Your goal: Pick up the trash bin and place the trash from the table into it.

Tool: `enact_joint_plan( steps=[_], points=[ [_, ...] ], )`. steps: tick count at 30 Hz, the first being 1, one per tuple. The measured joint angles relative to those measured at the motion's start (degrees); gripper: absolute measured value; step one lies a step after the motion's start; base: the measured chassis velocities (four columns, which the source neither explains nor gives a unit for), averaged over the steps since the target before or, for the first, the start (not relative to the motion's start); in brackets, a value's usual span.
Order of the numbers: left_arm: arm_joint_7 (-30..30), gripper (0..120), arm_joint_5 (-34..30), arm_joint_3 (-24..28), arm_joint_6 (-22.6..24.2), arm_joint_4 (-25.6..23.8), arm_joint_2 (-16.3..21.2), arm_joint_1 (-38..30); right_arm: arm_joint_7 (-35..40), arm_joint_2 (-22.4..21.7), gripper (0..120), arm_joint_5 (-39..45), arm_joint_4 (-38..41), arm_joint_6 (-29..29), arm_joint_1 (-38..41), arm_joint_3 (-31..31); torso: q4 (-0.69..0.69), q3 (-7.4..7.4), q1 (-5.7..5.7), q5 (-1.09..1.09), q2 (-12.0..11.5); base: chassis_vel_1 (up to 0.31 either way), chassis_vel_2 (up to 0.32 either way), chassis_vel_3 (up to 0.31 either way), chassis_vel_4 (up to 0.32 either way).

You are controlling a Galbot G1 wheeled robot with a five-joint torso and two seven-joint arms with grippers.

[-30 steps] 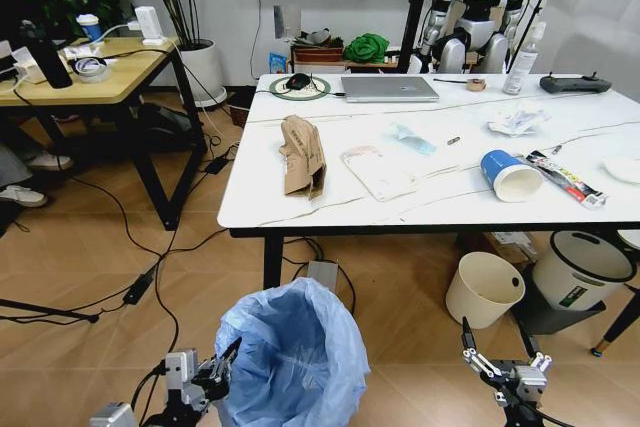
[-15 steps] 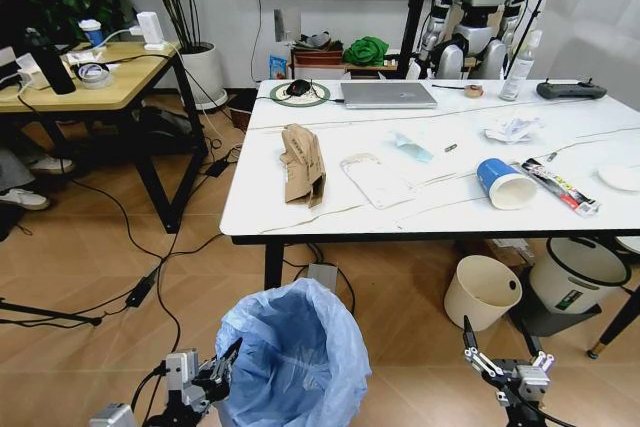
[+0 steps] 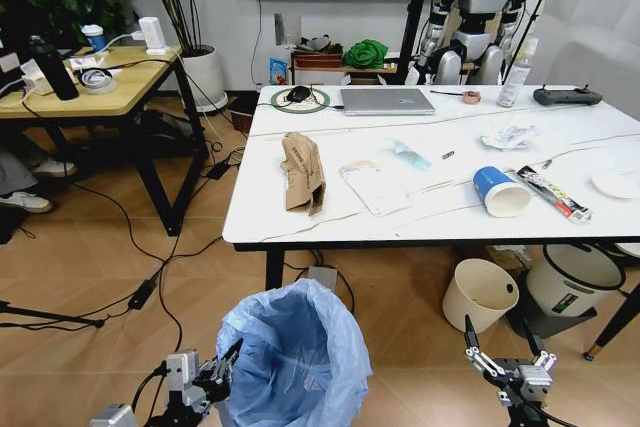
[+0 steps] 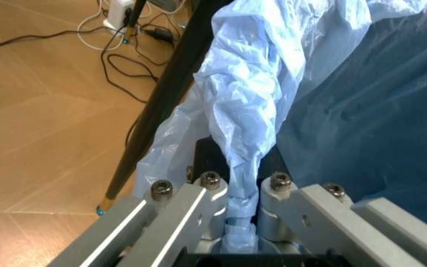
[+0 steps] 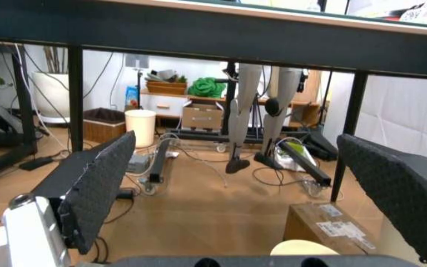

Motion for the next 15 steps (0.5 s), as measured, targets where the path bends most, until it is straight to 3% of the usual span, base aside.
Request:
enact_joint_plan(
  steps=[15],
  points=[
    [0.0,0,-0.2,0.0,0.0,0.0,0.1,-0.2,0.0,0.4,100,-0.4,0.1,0.0,0.0,-0.2,0.0,2.21,1.61,0.0,3.8,0.0,0.0,0.0,0.0]
  ],
)
